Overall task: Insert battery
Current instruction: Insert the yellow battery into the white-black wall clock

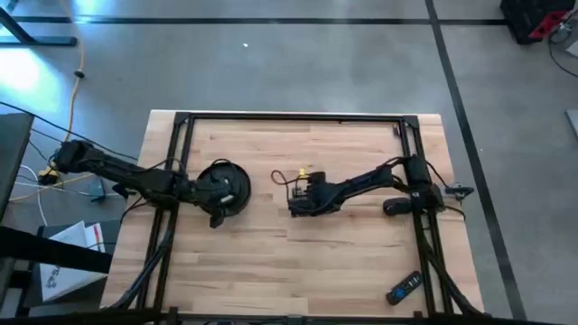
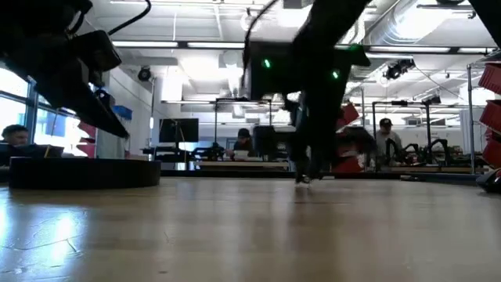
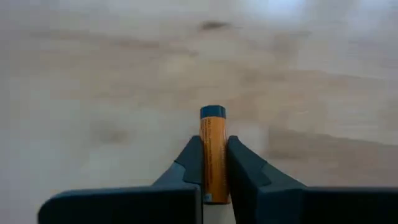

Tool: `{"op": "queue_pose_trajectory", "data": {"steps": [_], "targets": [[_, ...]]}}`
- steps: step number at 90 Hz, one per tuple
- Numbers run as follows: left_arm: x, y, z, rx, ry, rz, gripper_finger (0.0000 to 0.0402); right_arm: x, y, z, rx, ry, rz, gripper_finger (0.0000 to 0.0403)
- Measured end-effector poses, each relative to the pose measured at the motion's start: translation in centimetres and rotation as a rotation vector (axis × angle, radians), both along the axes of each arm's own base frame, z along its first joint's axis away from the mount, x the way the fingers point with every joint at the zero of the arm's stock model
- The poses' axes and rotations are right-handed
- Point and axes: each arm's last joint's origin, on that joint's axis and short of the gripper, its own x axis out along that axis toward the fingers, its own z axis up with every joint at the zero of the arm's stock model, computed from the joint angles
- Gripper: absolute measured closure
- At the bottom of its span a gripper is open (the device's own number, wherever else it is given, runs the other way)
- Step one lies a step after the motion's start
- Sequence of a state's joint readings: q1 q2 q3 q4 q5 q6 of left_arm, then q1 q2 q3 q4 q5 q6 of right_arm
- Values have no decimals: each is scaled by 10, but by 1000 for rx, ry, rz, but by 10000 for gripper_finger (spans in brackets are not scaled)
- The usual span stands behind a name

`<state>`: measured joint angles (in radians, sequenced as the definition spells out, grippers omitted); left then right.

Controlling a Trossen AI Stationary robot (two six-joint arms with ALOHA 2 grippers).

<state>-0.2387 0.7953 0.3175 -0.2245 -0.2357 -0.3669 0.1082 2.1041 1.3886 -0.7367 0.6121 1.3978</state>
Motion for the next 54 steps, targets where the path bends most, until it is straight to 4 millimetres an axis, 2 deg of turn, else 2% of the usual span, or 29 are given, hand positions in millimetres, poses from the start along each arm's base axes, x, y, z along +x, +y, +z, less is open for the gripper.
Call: {"op": "queue_pose_trajectory", "data": {"steps": [9,23,39,54], "targets": [[-3,-3,1,-35,0,4,97,18,3,9,55,-35,193,392],[-14,-11,0,-171,131,13,97,39,-1,18,91,-91,534,392],[-22,-28,-1,-271,190,9,97,50,-18,23,52,-88,824,392],[-33,-39,-5,-406,314,31,97,52,-24,25,-54,-8,1075,392]]}}
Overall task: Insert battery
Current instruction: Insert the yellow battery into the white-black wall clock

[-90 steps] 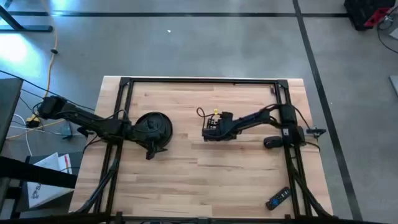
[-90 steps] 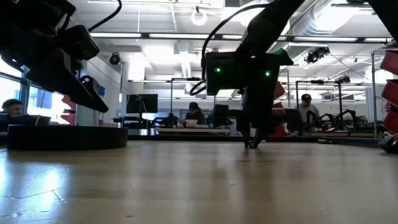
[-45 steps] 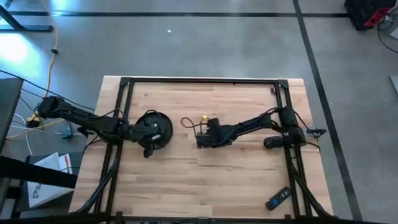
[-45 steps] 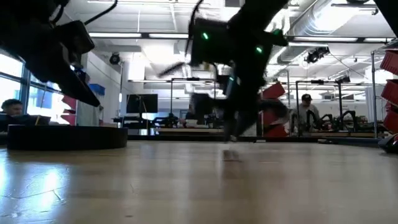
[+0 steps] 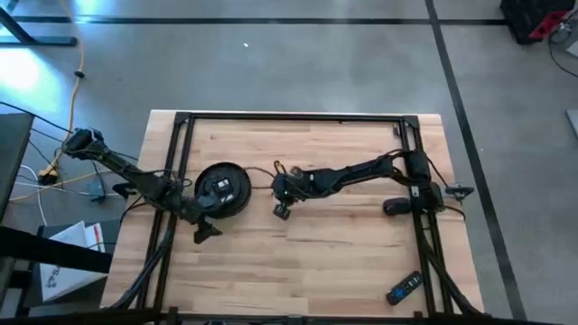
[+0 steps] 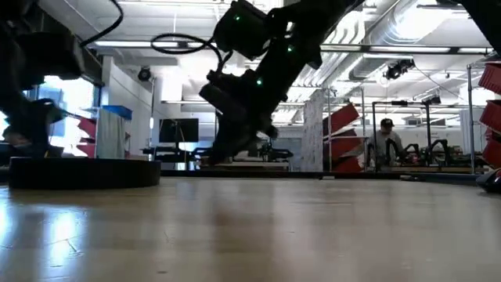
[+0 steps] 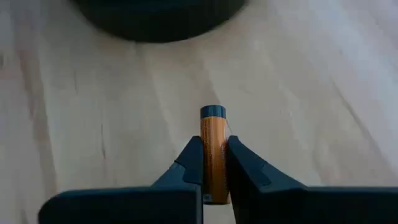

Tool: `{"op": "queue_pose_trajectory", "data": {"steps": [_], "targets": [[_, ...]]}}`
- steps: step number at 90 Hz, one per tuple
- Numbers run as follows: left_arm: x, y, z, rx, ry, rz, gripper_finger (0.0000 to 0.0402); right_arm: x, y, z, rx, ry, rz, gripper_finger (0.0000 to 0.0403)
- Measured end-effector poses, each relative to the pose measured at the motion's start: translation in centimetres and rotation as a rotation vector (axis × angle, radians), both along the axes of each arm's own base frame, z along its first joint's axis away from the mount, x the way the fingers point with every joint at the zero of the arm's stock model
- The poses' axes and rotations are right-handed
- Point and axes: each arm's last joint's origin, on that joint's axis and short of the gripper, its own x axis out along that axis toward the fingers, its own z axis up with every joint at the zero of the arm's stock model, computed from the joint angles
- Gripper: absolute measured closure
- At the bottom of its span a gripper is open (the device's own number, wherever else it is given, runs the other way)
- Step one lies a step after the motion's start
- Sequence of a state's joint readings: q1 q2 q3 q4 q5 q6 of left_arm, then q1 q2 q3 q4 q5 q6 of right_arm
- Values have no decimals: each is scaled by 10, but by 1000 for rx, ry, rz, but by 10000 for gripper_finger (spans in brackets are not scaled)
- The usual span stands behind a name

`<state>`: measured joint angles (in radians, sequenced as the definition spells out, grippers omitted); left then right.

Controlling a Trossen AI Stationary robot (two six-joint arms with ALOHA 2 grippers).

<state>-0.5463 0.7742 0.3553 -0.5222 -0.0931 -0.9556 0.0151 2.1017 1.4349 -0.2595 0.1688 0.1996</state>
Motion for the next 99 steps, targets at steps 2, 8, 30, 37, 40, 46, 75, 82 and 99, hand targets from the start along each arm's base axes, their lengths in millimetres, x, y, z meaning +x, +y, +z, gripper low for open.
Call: {"op": "queue_pose_trajectory", "data": {"steps": [2,8,30,37,40,46,75,82,99], "targets": [[-2,-1,-1,-17,23,5,97,0,-1,0,-22,2,20,392],[-6,-5,-3,-74,99,18,97,1,-4,1,-83,3,77,392],[-23,-1,-17,-28,360,200,97,9,-6,5,-129,-89,218,392],[-26,3,-21,28,401,276,97,9,-6,-2,-132,-72,233,392],[-25,3,-21,32,389,284,97,9,-7,-4,-136,-60,236,392],[-22,3,-22,58,368,319,97,9,-8,-8,-143,-52,243,392],[-11,7,-28,169,337,390,97,11,-9,-16,-177,-33,267,391],[-5,9,-29,237,303,392,97,8,-9,-12,-187,-9,277,391],[9,15,-25,364,256,378,97,0,-9,-8,-185,59,247,391]]}}
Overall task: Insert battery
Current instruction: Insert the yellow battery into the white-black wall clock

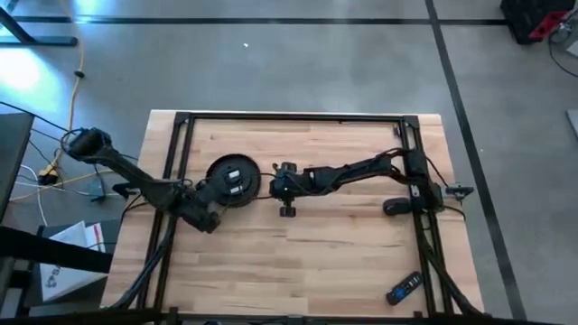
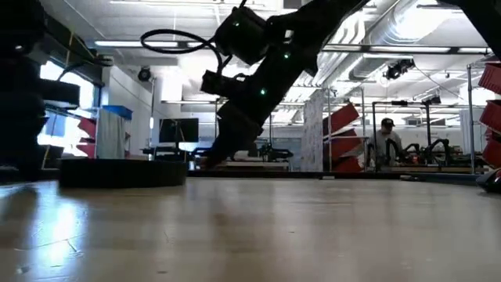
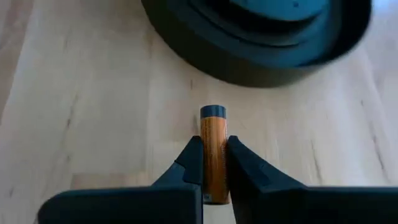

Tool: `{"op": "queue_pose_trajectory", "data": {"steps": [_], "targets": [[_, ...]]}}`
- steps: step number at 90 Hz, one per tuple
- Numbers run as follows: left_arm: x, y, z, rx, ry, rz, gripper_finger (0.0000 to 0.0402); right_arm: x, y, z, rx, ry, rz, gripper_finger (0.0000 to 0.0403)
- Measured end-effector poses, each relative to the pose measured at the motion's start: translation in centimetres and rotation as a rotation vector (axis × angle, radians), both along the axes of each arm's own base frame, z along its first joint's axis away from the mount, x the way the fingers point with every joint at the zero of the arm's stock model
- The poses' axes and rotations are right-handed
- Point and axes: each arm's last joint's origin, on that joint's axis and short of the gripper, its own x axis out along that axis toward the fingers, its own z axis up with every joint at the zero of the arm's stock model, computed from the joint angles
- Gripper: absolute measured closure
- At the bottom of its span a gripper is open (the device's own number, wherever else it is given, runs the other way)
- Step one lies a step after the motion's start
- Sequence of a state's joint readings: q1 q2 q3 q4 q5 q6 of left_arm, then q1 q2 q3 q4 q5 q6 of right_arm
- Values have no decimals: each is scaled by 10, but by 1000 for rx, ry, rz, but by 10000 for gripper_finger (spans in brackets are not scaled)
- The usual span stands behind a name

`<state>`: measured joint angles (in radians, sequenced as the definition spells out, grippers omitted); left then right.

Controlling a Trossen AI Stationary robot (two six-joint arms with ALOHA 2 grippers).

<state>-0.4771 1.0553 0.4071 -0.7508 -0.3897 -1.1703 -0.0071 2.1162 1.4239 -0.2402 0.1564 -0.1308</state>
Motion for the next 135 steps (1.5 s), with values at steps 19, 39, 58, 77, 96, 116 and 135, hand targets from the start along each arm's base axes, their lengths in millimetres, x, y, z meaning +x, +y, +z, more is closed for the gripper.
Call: {"op": "queue_pose_trajectory", "data": {"steps": [19,39,58,77,96,116,135], "targets": [[15,12,10,97,57,-65,97,-9,4,4,9,73,-44,391],[13,35,23,161,275,-90,97,-22,18,30,-40,85,-84,391],[27,52,19,132,277,-51,97,-31,32,32,-77,132,-136,391],[53,60,10,136,131,0,97,-60,29,20,-48,99,-227,391],[79,60,5,246,133,-145,97,-99,19,30,17,-104,-278,391],[101,62,22,445,218,-256,97,-131,6,31,71,-212,-342,391],[103,72,29,521,305,-325,97,-138,7,20,120,-279,-311,391]]}}
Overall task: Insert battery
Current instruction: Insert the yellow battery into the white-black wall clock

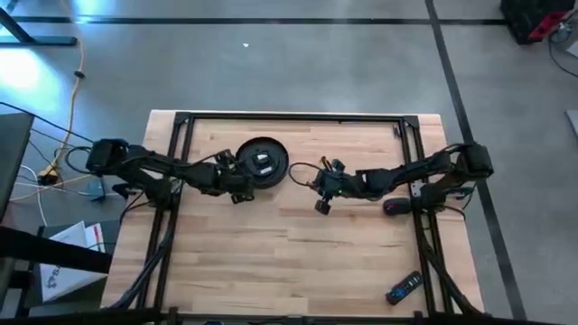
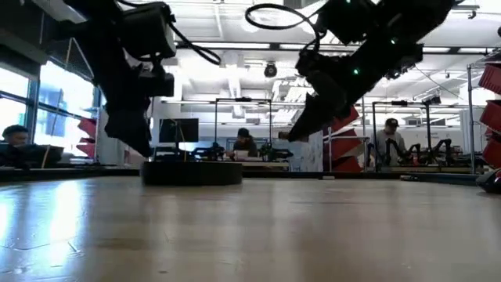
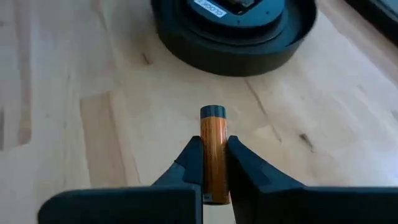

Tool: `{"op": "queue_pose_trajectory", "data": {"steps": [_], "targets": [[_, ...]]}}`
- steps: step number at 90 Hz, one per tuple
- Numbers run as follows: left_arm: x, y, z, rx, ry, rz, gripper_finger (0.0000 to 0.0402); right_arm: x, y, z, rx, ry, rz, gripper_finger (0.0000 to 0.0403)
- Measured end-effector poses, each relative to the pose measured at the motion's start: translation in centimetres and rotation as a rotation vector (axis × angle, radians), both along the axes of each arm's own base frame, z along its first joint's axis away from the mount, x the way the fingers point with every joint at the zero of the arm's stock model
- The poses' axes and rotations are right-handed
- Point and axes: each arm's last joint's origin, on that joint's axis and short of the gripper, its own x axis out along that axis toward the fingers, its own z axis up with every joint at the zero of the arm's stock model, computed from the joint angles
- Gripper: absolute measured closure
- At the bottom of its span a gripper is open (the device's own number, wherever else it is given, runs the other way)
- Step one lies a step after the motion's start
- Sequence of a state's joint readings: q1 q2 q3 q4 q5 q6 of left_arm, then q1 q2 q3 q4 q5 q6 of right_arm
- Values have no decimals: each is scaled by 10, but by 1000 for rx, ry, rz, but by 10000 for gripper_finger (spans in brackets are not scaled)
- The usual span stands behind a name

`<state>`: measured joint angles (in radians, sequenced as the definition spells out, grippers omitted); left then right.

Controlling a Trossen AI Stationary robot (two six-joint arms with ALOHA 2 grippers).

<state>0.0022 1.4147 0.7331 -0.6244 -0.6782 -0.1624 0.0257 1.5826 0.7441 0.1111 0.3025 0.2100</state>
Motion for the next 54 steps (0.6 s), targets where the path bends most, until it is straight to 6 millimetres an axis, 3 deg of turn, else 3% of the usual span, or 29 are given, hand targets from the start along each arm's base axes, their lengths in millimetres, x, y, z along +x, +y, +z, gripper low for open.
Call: {"op": "queue_pose_trajectory", "data": {"steps": [11,29,42,54], "targets": [[-8,9,0,57,91,32,97,3,1,1,18,-54,22,391],[-24,26,-2,62,63,309,97,10,-2,12,15,-172,86,391],[-19,37,-5,53,-76,392,97,16,-24,19,-8,-278,142,391],[-24,45,-17,61,-95,414,97,18,-47,16,33,-311,172,391]]}}
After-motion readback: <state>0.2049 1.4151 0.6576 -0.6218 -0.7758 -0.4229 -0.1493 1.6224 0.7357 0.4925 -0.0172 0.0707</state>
